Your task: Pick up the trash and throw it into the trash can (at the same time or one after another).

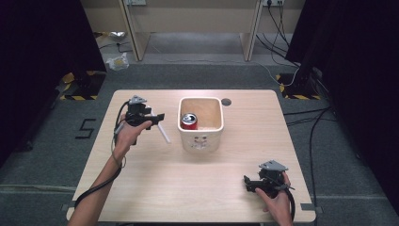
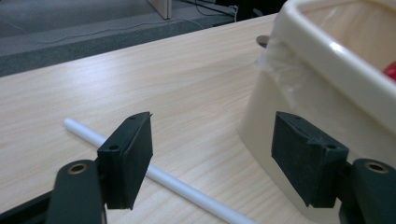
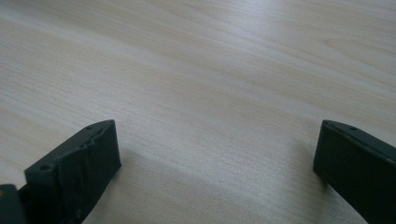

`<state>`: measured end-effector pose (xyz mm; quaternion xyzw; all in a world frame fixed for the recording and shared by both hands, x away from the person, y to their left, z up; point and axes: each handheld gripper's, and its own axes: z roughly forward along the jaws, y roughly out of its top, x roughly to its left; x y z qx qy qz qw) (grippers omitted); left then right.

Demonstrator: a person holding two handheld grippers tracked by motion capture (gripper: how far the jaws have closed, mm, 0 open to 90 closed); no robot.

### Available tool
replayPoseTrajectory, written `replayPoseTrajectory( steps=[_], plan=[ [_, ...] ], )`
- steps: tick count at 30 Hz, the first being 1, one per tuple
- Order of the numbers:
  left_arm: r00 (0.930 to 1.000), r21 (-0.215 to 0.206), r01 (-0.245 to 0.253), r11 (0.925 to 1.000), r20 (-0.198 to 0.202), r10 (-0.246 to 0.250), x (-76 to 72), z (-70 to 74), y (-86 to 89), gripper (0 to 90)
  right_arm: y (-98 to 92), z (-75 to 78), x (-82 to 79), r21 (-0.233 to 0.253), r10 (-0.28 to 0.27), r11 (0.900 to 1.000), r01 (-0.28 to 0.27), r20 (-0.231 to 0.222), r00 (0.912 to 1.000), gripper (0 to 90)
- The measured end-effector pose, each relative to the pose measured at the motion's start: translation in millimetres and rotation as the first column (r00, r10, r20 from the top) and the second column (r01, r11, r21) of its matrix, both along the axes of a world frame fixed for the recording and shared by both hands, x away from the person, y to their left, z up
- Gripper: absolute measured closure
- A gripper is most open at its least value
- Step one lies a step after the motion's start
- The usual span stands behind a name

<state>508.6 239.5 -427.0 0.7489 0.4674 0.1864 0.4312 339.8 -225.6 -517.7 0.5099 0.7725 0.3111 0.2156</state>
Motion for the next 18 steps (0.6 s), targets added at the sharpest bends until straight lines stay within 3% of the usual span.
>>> replayPoseTrajectory(
  steps=[8,18],
  plan=[
    [0.9979,0.045,-0.047,0.9979,-0.041,0.049,12.0,-32.2,-4.7,36.4,0.0,0.1,-0.1,0.000,0.000,1.000,0.000,-0.001,1.0000,0.7],
    [0.9937,0.068,-0.083,0.9942,-0.070,0.088,18.7,-55.4,-6.0,39.7,0.3,0.1,-0.2,0.000,0.002,1.000,-0.002,-0.002,1.0000,0.7]
  ],
)
